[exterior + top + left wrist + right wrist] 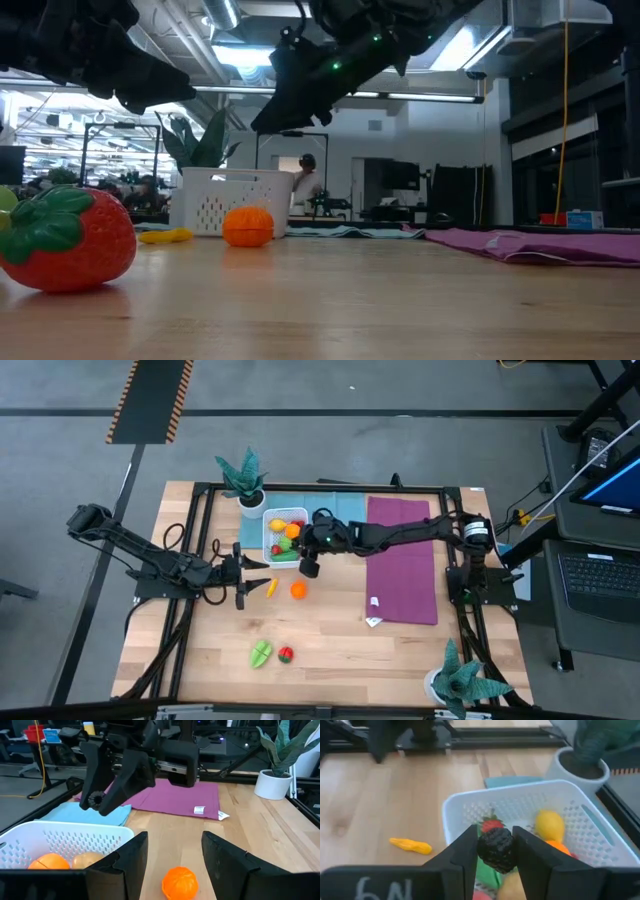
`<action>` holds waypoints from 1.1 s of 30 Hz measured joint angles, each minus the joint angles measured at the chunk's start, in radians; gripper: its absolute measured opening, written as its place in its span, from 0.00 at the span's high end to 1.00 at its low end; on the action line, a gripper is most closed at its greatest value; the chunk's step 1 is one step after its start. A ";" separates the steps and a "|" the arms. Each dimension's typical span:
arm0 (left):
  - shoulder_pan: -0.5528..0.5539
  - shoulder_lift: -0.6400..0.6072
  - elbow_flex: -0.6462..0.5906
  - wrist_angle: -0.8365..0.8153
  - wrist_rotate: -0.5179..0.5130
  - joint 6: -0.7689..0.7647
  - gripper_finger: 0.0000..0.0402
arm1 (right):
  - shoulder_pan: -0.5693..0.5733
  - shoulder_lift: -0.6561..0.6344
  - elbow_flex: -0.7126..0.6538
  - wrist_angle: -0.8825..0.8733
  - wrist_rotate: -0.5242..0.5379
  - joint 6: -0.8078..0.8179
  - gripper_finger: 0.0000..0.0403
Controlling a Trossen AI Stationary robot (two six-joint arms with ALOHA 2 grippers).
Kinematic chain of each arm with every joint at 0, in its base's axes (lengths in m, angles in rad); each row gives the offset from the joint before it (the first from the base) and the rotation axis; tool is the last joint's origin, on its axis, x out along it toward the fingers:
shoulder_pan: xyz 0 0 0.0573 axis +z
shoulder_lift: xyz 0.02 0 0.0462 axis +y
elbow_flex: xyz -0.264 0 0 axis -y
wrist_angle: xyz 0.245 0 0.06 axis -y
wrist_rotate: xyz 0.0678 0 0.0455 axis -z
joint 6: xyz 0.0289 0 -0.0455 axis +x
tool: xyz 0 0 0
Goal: Pick and placing Produce into tupperware
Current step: Put the blackberry into the white basket
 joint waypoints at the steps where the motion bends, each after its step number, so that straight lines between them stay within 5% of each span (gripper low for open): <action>1: 0.000 0.000 0.000 0.000 0.000 0.000 0.56 | -0.006 0.000 0.002 -0.006 -0.014 0.011 0.71; 33: 0.001 0.000 0.000 -0.002 0.001 -0.006 0.56 | -0.033 0.090 0.004 0.020 -0.075 0.033 0.71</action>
